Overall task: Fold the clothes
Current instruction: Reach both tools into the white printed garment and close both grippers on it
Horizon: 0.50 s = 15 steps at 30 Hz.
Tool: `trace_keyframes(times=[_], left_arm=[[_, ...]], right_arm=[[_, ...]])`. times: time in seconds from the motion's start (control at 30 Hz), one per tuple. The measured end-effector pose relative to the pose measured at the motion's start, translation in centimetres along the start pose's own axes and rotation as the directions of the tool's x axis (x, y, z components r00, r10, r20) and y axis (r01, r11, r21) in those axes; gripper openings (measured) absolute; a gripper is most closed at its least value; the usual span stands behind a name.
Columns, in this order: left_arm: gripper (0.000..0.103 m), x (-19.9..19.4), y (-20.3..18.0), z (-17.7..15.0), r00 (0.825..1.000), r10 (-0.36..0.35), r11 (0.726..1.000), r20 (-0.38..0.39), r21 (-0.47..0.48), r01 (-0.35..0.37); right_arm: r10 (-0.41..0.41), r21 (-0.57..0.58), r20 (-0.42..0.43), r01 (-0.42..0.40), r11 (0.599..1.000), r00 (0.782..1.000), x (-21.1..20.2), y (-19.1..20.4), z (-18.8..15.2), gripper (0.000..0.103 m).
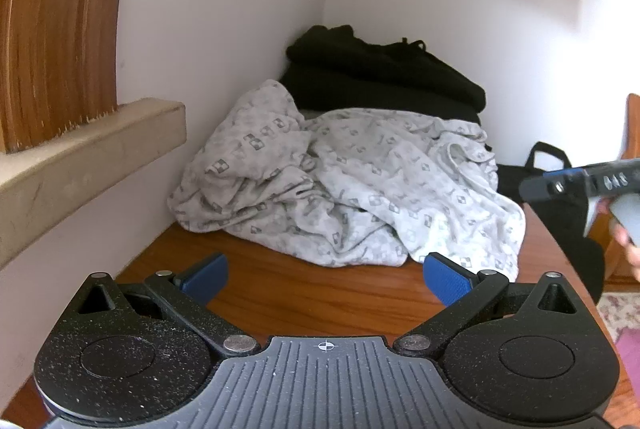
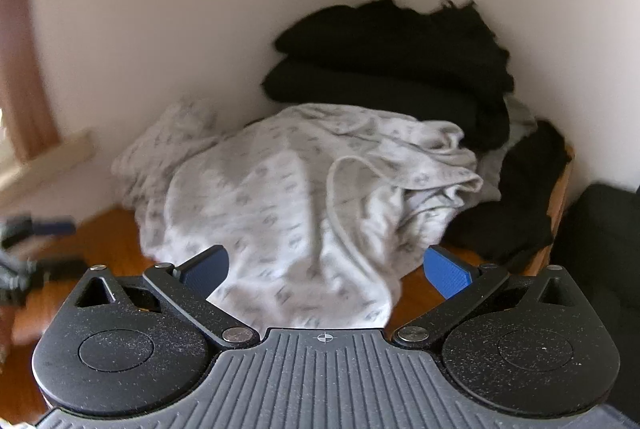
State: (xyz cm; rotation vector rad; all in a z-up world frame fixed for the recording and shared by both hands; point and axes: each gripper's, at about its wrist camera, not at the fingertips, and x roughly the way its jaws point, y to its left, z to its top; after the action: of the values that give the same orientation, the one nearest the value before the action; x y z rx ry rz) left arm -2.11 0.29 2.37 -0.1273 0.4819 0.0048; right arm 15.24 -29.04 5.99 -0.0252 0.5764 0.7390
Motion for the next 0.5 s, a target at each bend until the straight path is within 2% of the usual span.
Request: trace_keyframes(times=[0.07, 0.2, 0.27, 0.37, 0.4, 0.43, 0.5], left_arm=[[0.103, 0.0, -0.1, -0.1, 1.0, 0.0, 1.0, 0.001, 0.005, 0.0], [0.103, -0.1, -0.4, -0.2, 1.0, -0.002, 1.0, 0.007, 0.008, 0.002], [0.103, -0.1, -0.5, -0.3, 1.0, -0.003, 1.0, 0.007, 0.003, 0.003], [0.103, 0.0, -0.6, -0.3, 1.0, -0.005, 1.0, 0.001, -0.002, 0.005], [0.103, 0.0, -0.6, -0.3, 1.0, -0.006, 1.0, -0.001, -0.004, 0.006], [0.103, 0.1, -0.6, -0.2, 1.0, -0.007, 1.0, -0.002, -0.011, 0.007], [0.103, 0.1, -0.4, 0.0, 1.0, -0.018, 0.999, -0.006, -0.037, 0.018]], right_arm=[[0.013, 0.059, 0.011, -0.013, 0.998, 1.0, 0.4, -1.7, 0.3, 0.103], [-0.007, 0.086, 0.017, 0.006, 0.996, 1.0, 1.4, -3.0, 0.3, 0.103], [-0.012, 0.064, 0.009, 0.011, 0.998, 1.0, 2.1, -3.4, 0.5, 0.103], [0.034, 0.036, 0.004, -0.035, 0.999, 0.999, 3.2, -4.0, 1.2, 0.096], [0.053, 0.028, 0.003, -0.053, 0.998, 0.999, 3.5, -4.3, 1.4, 0.087], [0.072, 0.029, -0.002, -0.072, 0.997, 0.997, 3.9, -4.6, 1.7, 0.07], [0.113, 0.031, -0.011, -0.113, 0.993, 0.993, 4.6, -5.1, 2.3, 0.055]])
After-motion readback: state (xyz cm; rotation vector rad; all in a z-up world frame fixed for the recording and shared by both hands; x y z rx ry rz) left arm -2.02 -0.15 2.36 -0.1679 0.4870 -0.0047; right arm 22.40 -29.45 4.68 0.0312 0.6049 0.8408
